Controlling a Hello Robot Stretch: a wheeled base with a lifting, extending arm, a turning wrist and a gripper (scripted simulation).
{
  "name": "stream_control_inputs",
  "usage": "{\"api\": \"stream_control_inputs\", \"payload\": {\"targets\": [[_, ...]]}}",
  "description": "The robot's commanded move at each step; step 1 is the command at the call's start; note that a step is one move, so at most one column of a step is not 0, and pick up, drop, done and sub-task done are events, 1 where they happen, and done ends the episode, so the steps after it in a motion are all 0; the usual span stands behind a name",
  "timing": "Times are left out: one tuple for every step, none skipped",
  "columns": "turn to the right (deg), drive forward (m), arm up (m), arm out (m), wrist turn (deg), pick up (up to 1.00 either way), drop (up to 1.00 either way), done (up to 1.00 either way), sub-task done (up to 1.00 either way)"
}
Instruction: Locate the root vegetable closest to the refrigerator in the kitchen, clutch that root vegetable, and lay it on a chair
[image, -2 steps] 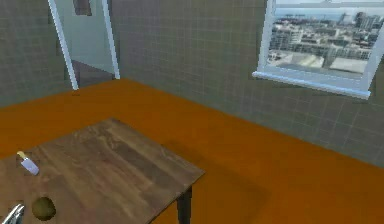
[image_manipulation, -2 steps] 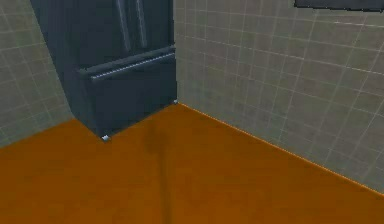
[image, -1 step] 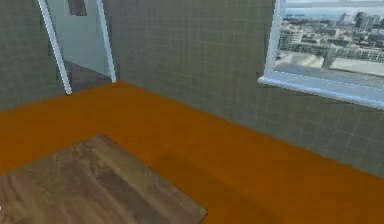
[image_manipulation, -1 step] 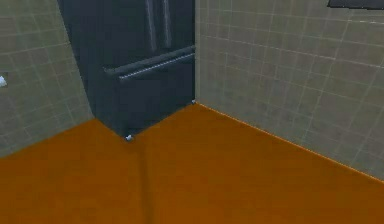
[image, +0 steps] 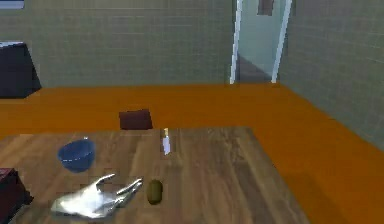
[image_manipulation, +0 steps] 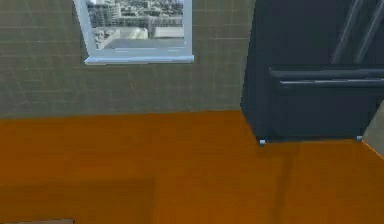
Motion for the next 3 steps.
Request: {"api": "stream_control_inputs", "payload": {"targets": [[-45.0, 0.00, 0.00, 0.00, 0.0, 0.00, 0.00, 0.00, 0.00], [-45.0, 0.00, 0.00, 0.00, 0.0, 0.00, 0.00, 0.00, 0.00], [-12.0, 0.00, 0.00, 0.00, 0.0, 0.00, 0.00, 0.00, 0.00]]}}
